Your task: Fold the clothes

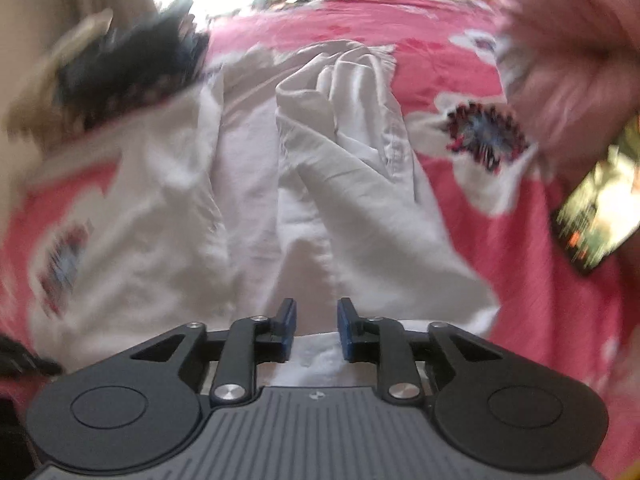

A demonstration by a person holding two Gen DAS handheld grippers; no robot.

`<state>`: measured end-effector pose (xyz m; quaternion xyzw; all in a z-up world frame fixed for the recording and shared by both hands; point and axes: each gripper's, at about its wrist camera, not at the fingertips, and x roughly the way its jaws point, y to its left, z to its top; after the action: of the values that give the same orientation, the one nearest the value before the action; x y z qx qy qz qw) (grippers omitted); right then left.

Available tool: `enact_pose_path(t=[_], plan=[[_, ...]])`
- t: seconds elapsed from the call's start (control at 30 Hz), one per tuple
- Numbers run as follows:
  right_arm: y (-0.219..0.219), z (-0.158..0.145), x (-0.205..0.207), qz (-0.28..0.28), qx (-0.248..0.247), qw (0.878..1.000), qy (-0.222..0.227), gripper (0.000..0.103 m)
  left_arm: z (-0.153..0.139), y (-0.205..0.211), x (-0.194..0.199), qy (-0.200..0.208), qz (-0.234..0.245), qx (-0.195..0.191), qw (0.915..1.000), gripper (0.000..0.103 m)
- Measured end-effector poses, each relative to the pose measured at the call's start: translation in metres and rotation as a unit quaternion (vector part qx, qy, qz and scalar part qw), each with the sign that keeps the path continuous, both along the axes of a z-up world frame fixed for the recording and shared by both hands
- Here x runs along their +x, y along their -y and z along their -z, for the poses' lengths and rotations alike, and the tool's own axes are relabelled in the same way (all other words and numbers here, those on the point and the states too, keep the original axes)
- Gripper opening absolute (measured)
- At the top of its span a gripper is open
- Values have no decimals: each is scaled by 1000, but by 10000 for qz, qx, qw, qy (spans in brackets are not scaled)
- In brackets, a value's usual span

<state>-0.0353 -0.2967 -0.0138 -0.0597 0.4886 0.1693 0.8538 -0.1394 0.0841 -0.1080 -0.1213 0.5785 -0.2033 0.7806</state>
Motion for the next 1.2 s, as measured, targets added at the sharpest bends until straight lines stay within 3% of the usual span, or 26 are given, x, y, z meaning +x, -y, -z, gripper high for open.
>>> enact_pose_path(t=[0.07,0.2,0.23,0.3,0.37,0.4,0.53,0.67,0.7,0.73,0.83,0.87,0.93,0.97,1.1,1.17,1.2], plan=[[-10,2,-5,-433,-503,9978,67,48,1,0,0,-8,-8,1,10000,3],[-34,15,-24,-1495,-1238,9810,14,61,1,0,2,-29,-18,19,10000,3],[-38,22,-28,-1694,-1441,9749,-37,60,1,1,2,-32,-22,25,10000,4],[-42,36,-37,-2021,-2019,9583,-70,43,1,2,1,-26,-24,49,10000,4],[-33,40,-43,-2177,-2423,9454,-74,14,0,3,1,-28,-33,63,10000,4],[-25,36,-46,-2234,-2530,9413,-33,8,0,3,1,-33,-41,66,10000,4],[15,7,-75,-3124,-2936,9027,373,8,1,2,2,-100,-99,34,9999,4],[58,13,-84,-3351,-3974,8542,-147,14,2,1,4,-182,-170,1,9997,4],[68,15,-84,-3326,-4111,8485,-224,18,2,1,4,-201,-187,-6,9996,4],[76,14,-83,-3229,-4129,8512,-273,26,2,1,5,-221,-205,-14,9995,4],[92,-1,-78,-2795,-4018,8718,-195,27,3,0,6,-279,-257,-37,9993,4],[88,-12,-81,-2703,-3785,8852,17,27,3,0,6,-300,-278,-48,9992,4],[70,-33,-91,-2788,-2873,9155,394,29,4,-2,7,-368,-358,-116,9986,4],[58,-36,-94,-2979,-2419,9221,505,37,5,-4,7,-408,-401,-158,9982,4],[6,-17,-112,-4051,-1699,8948,805,42,10,-11,8,-591,-617,-414,9955,4],[-11,5,-113,-4476,-1993,8680,809,41,13,-14,8,-668,-709,-526,9939,4],[-16,15,-111,-4627,-2001,8608,696,40,13,-15,8,-684,-723,-547,9935,4]])
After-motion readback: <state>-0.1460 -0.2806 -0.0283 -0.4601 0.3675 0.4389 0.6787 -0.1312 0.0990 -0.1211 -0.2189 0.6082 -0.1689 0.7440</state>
